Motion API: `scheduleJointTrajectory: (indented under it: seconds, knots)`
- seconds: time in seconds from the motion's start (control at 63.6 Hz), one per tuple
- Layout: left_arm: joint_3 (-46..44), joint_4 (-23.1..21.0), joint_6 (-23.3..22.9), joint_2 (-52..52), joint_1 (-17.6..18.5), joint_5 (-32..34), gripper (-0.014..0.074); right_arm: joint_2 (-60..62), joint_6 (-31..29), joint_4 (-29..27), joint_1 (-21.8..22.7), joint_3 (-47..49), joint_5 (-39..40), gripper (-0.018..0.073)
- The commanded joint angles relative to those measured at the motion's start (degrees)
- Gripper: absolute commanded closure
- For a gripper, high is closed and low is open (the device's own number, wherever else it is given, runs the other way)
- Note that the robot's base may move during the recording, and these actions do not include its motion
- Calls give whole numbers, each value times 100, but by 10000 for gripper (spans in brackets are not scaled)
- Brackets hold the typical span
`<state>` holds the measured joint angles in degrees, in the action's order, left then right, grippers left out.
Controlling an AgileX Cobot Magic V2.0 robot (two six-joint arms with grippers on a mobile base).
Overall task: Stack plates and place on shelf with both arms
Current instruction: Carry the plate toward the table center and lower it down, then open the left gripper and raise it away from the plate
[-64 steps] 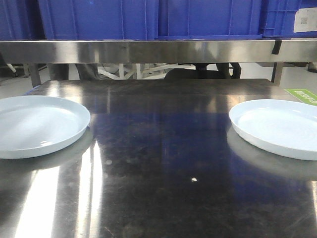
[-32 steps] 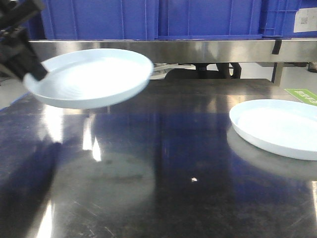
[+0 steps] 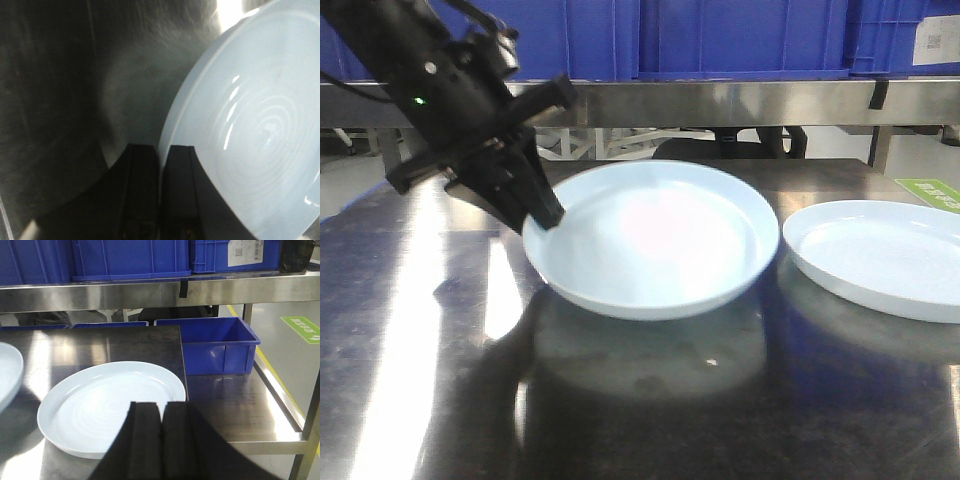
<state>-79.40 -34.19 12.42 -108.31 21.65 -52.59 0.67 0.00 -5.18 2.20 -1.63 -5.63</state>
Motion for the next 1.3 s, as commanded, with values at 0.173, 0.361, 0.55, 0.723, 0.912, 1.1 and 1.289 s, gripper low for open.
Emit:
scheduleJointTrajectory:
  seconds: [0.173,0.361,0.55,0.723,0.912,1.1,1.289]
  knots:
    - [-170,-188,-264,117,107,169,516,101,0,54,19,-6,509,510]
    - [-170,-73,-363,117,107,404,516,101,0,54,19,-6,509,510]
    - [-170,-44,-490,117,107,463,516,101,0,54,19,-6,509,510]
    - [-170,3,-512,117,107,408,516,101,0,54,19,-6,509,510]
    - [-170,3,-512,142,107,405,491,101,0,54,19,-6,509,510]
    - [-170,3,-512,242,107,505,317,101,0,54,19,-6,509,510]
    - [-170,198,-512,423,107,455,244,101,0,54,19,-6,509,510]
